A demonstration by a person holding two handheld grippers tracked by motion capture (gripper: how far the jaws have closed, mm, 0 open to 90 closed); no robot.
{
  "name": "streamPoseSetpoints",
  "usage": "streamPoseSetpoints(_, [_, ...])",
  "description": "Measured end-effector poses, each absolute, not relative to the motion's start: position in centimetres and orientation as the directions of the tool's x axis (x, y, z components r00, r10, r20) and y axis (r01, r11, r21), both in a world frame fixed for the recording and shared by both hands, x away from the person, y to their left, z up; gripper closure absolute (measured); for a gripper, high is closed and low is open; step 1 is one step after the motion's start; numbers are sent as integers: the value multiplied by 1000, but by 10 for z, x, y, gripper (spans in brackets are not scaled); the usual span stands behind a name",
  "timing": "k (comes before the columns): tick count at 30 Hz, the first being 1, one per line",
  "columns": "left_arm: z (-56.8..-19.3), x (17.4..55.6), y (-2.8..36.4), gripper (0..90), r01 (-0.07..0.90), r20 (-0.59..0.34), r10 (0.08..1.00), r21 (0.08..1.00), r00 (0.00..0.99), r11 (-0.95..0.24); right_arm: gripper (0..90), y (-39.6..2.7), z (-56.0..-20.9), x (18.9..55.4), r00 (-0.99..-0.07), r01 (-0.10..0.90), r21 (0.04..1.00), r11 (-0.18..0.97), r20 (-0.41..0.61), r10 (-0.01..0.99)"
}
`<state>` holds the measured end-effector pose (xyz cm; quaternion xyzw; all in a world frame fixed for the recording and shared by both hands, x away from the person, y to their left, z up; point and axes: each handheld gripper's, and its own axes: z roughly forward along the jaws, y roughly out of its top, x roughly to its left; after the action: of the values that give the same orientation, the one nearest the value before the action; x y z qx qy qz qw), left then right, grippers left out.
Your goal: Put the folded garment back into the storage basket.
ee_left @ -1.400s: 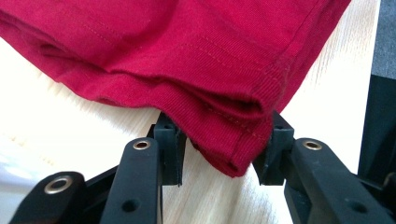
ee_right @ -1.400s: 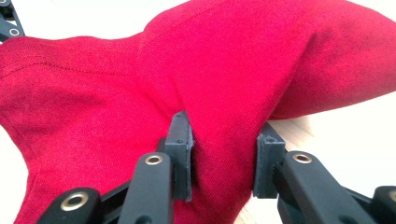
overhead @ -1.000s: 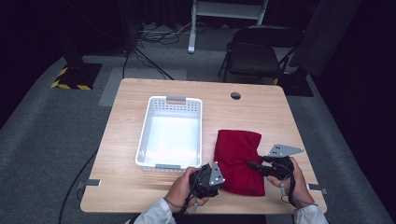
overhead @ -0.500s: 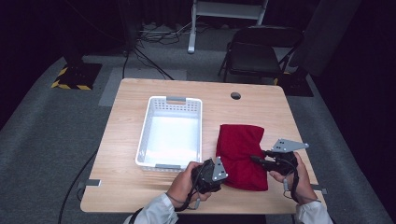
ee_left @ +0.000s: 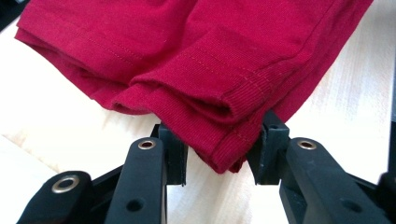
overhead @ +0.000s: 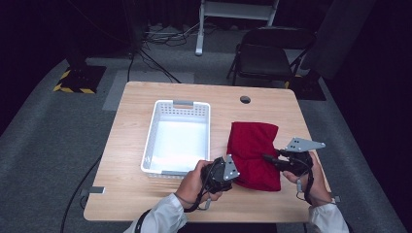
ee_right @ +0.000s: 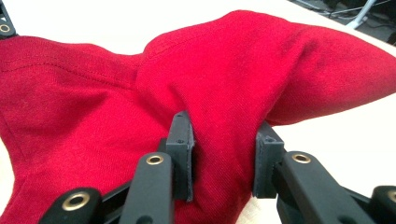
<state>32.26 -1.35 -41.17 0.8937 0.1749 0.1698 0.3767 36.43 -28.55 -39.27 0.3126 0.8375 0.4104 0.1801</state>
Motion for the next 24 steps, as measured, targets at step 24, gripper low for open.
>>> streamPoseSetpoints(24, [-384, 335, 13, 645, 201, 178, 502, 767, 846, -609, 669, -257, -365, 383, -749, 335, 807, 486, -85, 657])
